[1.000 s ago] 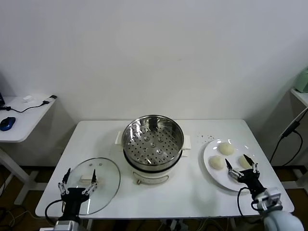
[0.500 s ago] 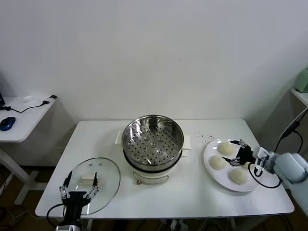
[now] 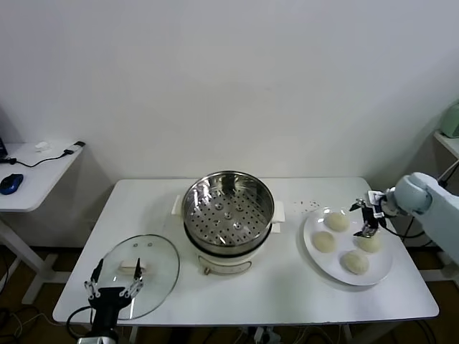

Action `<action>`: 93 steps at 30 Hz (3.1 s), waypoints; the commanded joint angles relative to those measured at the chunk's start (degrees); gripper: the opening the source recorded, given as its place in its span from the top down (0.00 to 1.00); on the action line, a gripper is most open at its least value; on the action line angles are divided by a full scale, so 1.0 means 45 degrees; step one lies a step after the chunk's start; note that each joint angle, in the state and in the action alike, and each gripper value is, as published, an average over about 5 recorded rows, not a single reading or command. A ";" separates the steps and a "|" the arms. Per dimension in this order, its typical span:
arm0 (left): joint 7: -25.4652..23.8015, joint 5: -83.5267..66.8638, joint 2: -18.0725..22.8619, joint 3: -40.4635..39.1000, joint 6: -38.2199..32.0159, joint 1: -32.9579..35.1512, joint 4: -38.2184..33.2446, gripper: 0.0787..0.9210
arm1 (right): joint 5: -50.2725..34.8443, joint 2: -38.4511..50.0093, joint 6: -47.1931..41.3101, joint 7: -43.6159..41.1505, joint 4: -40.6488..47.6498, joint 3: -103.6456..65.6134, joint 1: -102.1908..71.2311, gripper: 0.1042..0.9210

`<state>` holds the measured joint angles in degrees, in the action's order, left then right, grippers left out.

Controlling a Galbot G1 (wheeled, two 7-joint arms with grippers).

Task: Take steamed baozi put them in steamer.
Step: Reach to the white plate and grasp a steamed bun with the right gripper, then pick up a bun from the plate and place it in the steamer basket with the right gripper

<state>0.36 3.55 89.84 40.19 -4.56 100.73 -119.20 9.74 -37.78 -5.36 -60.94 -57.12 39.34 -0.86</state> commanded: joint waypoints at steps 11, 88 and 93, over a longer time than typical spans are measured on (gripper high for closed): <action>0.0082 -0.0165 -0.0192 0.0296 0.0205 -0.0308 0.0359 0.12 | 0.1038 -0.3863 0.0994 -0.0708 0.4993 0.0931 0.1174 0.12; 0.0162 -0.0328 -0.0480 0.0423 0.0123 0.0635 0.0032 0.12 | 0.5150 -1.0364 1.0788 0.0241 0.0464 0.5834 0.6159 0.36; 0.0193 -0.0466 -0.0535 0.0500 0.0122 0.0665 0.0098 0.12 | 0.5468 -1.0944 1.0747 0.0342 0.1801 0.5661 0.5189 0.36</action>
<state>1.17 1.83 87.53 42.29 -4.02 103.60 -118.98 27.15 -80.32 39.78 -60.98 -55.41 66.36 29.26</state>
